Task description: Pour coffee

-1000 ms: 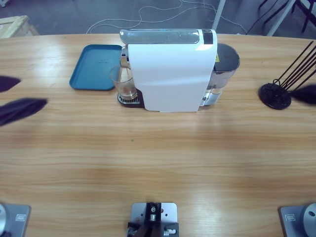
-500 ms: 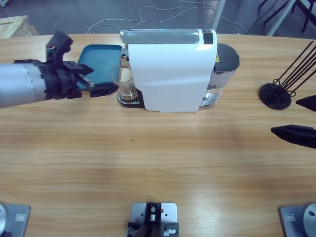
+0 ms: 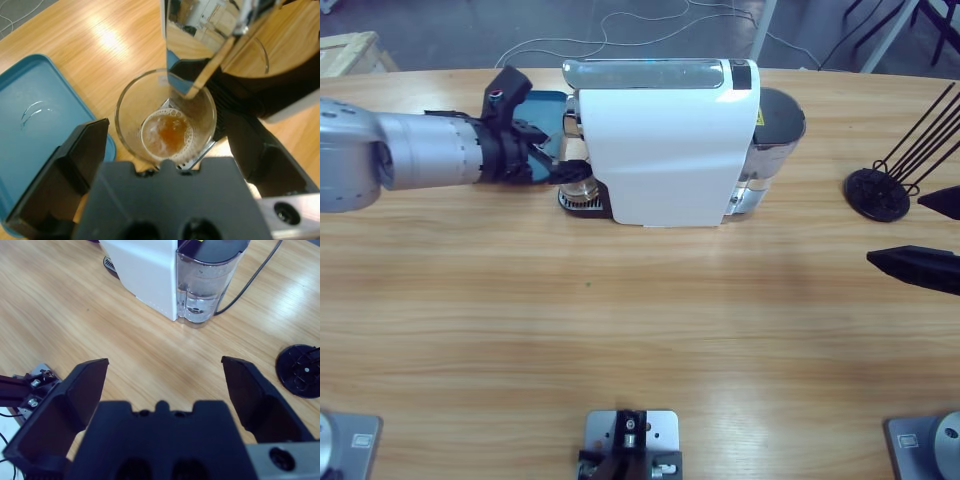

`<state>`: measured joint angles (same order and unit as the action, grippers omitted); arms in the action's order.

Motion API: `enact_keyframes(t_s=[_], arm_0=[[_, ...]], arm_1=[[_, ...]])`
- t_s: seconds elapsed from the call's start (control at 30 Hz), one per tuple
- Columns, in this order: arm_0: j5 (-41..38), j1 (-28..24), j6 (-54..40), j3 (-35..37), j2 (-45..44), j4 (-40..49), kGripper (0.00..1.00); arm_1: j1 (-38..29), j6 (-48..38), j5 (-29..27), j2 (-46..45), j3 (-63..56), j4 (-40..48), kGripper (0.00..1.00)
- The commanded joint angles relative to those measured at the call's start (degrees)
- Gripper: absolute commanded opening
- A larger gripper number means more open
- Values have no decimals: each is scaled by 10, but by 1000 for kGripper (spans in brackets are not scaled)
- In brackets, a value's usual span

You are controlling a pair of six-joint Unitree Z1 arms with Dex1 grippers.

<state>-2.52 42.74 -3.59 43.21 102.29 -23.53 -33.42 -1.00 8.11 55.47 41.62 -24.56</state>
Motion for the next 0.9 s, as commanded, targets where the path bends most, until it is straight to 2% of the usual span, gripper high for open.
enact_keyframes(t_s=[0.03, 0.1, 0.17, 0.2, 0.5, 0.63, 0.73, 0.9], arm_0=[[-9, -6, -9, 17, 56, -12, 717], [-9, -6, -9, 19, 63, -12, 713], [-9, -6, -9, 19, 64, -12, 499], [-9, -6, -11, 19, 65, -13, 436], [3, -11, 0, -6, 44, -16, 421], [29, -73, 18, -56, -7, -16, 421], [37, -132, 18, -68, -56, -14, 421], [41, -184, 37, -48, -10, -34, 425]], arm_1=[[1, 1, 9, -1, -20, 9, 1000], [1, 1, 9, -1, -20, 10, 1000], [1, 2, 9, -1, -20, 10, 1000], [1, 2, 9, -1, -20, 10, 1000], [1, 3, 9, 0, -20, 12, 1000], [1, 3, 9, -1, -20, 12, 1000], [1, 4, 9, 0, -22, 15, 1000], [1, 4, 10, -4, -22, 15, 1000]])
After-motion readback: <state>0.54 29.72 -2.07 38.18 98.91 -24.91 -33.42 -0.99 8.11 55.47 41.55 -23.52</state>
